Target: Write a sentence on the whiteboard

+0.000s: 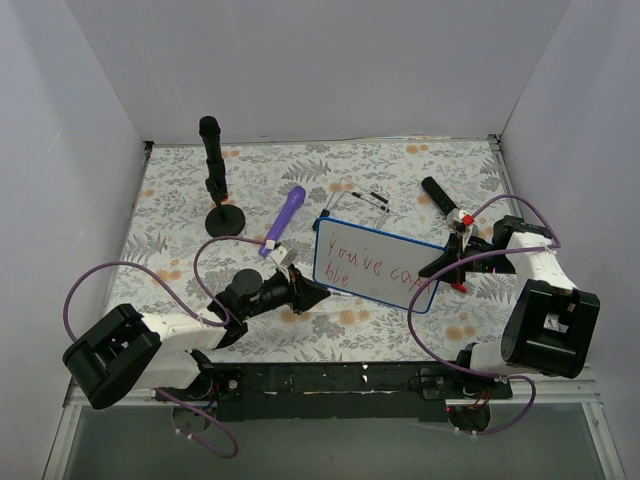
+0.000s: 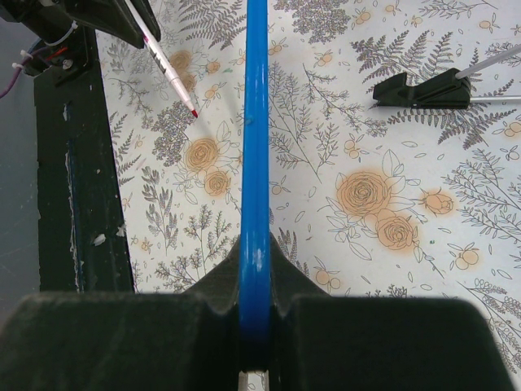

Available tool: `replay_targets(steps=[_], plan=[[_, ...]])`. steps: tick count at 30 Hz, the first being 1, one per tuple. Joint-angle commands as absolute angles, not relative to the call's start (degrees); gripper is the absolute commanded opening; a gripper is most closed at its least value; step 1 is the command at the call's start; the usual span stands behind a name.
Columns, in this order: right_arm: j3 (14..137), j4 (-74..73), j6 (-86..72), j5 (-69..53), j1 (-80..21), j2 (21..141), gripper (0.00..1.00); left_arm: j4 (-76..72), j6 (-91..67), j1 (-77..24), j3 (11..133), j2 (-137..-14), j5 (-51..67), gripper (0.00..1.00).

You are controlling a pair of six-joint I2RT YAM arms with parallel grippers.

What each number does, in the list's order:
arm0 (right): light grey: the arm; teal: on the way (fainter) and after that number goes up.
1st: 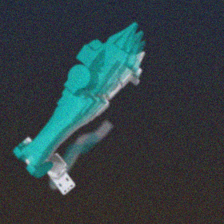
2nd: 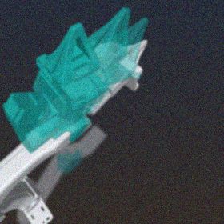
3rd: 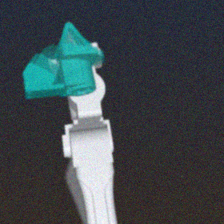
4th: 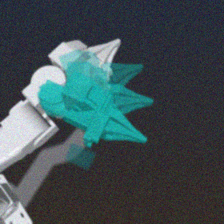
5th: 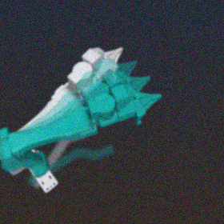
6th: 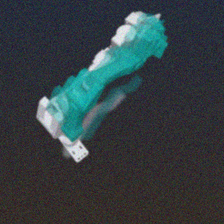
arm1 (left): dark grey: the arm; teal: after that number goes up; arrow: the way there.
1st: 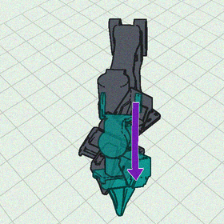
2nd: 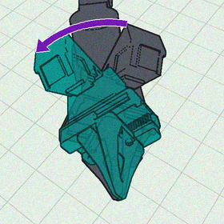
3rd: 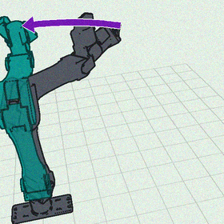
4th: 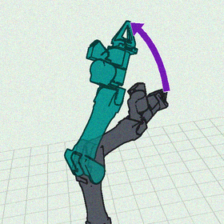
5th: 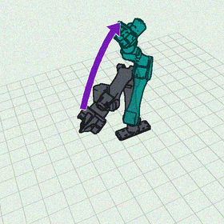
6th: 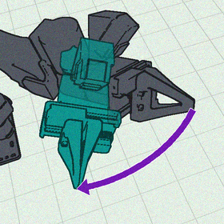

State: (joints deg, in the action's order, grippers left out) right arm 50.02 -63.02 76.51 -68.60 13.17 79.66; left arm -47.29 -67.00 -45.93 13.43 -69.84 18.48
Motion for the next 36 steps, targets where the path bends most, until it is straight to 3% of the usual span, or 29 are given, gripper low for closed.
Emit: replay_targets(steps=[1,36], plan=[[49.66,-63.9,77.78,-66.53,13.36,79.37,0.01,-49.66,-66.97,-46.23,13.1,-70.57,17.32,0.0],[49.57,-63.55,77.61,-66.44,13.27,79.37,0.01,-52.82,-67.68,-47.29,12.39,-72.86,15.38,0.0]])
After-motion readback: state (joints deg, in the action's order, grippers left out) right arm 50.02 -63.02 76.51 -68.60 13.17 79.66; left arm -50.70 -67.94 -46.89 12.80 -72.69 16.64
